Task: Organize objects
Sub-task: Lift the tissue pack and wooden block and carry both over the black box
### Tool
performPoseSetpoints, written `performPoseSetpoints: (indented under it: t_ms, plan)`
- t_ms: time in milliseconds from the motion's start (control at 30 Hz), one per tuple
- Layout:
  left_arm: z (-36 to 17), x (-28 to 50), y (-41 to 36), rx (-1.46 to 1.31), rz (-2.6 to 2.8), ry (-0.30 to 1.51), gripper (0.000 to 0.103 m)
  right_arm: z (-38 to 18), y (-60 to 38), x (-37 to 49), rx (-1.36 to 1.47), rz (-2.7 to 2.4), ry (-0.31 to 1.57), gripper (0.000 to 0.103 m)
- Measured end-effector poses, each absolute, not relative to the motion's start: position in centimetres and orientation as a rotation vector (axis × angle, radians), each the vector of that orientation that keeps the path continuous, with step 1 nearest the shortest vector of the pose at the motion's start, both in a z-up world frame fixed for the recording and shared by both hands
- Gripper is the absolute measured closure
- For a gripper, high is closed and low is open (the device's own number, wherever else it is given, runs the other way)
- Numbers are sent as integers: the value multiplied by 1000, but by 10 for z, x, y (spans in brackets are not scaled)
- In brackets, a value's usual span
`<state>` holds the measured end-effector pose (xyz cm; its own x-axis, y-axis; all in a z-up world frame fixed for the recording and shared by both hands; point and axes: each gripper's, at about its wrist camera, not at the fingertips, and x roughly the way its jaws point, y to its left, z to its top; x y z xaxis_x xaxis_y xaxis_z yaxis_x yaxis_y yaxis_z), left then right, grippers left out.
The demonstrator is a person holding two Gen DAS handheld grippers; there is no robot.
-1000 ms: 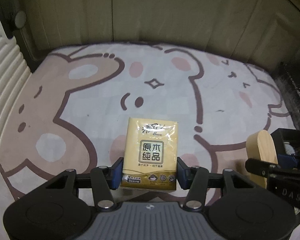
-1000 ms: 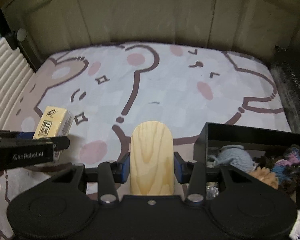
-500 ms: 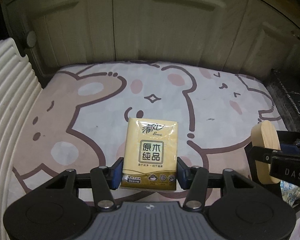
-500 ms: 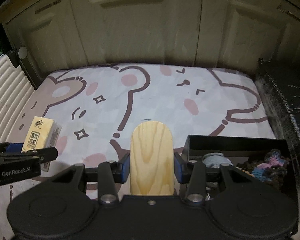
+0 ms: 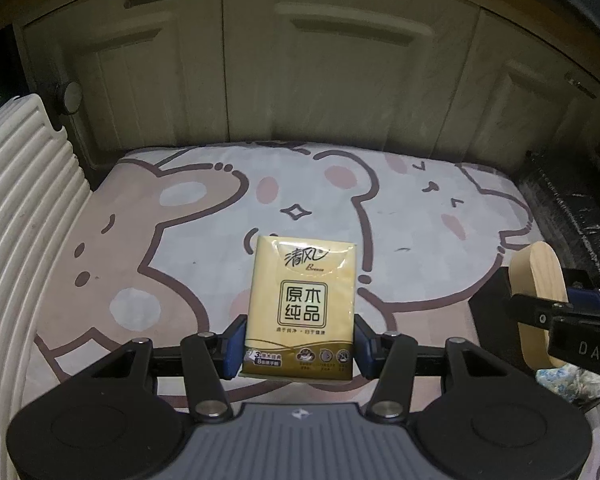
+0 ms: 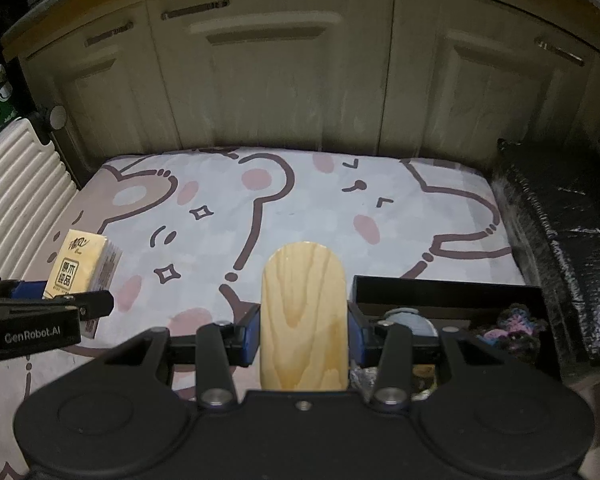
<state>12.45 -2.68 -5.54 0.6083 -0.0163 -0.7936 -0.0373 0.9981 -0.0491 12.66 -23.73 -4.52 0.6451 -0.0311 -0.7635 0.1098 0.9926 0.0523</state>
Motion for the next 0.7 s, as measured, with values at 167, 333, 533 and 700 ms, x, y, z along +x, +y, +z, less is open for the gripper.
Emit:
performPoseSetpoints:
  t_ms: [167, 333, 533, 700]
  plan:
    - [-47, 121, -40, -63, -14, 897, 50, -39, -248, 116, 101, -96, 855, 59]
    - [-44, 119, -57, -52, -50, 888, 50, -34, -263, 105, 99, -119, 847, 59]
    - [-39, 117, -83, -44, -110, 870, 50, -30, -287, 91, 115, -166, 837, 59]
    - [-37, 116, -106, -40, -166, 860, 50, -28, -309, 78, 130, -208, 830, 59]
